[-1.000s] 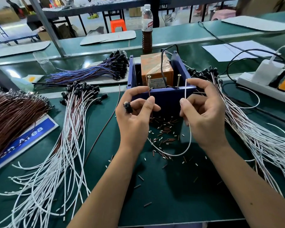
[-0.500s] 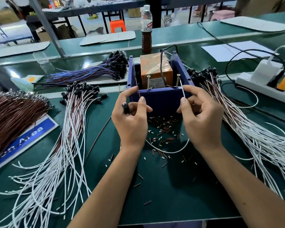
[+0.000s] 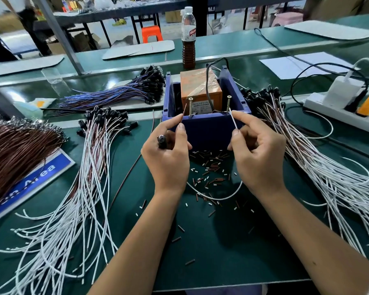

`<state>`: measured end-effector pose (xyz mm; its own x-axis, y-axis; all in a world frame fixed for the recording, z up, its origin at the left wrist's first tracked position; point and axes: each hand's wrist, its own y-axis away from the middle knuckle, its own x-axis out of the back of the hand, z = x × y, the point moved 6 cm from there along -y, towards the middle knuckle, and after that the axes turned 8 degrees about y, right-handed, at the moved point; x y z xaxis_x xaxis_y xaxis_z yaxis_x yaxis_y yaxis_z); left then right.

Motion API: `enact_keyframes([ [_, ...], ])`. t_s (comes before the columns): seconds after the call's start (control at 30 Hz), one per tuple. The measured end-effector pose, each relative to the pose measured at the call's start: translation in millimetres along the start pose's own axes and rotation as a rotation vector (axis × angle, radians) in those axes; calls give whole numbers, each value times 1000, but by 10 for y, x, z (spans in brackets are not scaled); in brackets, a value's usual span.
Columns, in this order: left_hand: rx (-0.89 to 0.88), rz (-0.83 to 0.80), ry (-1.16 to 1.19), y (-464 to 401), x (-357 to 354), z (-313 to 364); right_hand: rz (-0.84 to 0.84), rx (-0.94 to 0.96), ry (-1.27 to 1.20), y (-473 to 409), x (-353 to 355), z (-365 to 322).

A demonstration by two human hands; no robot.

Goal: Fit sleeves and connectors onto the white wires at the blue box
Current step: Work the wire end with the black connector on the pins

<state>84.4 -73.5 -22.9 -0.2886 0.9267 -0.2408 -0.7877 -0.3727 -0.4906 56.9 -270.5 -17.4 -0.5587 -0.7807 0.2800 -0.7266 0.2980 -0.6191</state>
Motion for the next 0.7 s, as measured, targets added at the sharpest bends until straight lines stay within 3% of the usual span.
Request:
enact_keyframes([
  [0.7,-42,-43,-34,2,-49,79,-34,5,-10,-14,-10,-8],
])
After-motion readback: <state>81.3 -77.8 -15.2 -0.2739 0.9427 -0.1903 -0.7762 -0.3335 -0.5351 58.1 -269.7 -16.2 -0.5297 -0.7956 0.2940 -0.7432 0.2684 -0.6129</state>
